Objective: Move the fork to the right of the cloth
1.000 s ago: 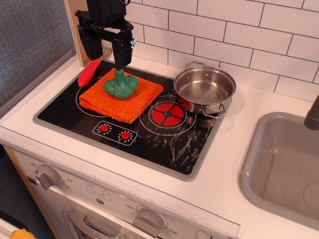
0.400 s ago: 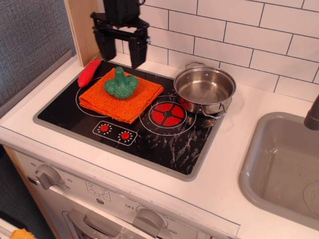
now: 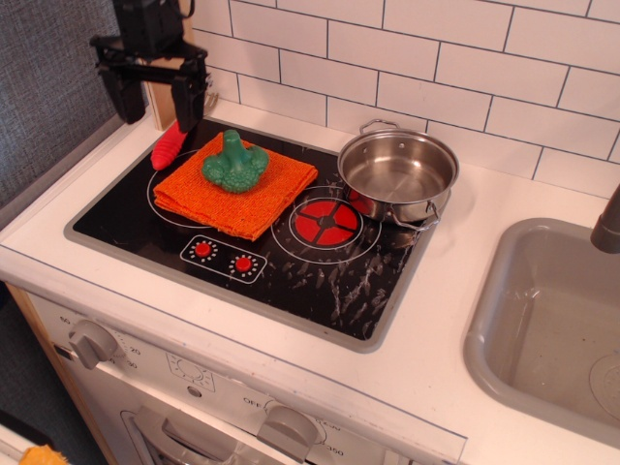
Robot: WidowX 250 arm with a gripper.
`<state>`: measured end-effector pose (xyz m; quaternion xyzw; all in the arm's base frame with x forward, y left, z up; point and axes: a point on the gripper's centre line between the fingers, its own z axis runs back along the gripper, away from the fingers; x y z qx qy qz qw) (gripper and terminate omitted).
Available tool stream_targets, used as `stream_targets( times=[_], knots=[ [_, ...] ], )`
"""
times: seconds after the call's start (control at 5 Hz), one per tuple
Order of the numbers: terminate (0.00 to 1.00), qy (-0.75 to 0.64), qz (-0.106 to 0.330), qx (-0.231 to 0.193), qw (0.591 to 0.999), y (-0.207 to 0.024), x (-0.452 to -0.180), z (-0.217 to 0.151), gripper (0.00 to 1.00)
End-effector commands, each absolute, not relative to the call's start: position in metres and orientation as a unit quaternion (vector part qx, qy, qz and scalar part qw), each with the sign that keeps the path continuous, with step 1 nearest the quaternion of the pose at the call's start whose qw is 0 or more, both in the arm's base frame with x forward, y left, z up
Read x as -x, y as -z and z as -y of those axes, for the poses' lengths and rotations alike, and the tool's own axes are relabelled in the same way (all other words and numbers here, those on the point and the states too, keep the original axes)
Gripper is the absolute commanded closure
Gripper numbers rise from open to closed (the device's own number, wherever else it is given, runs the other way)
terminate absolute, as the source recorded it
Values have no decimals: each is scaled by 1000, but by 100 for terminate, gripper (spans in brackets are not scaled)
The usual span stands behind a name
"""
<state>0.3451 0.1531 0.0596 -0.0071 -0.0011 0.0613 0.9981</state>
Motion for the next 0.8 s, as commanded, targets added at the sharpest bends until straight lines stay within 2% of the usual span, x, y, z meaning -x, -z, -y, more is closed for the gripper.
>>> stream_targets(
  times=[0.0, 0.2, 0.6],
  knots=[
    [0, -127, 32, -38, 991, -57, -351, -176, 0],
    [0, -133, 27, -70, 988, -50, -360, -177, 0],
    [0, -159, 37, -101, 981, -32, -359, -186, 0]
  ],
)
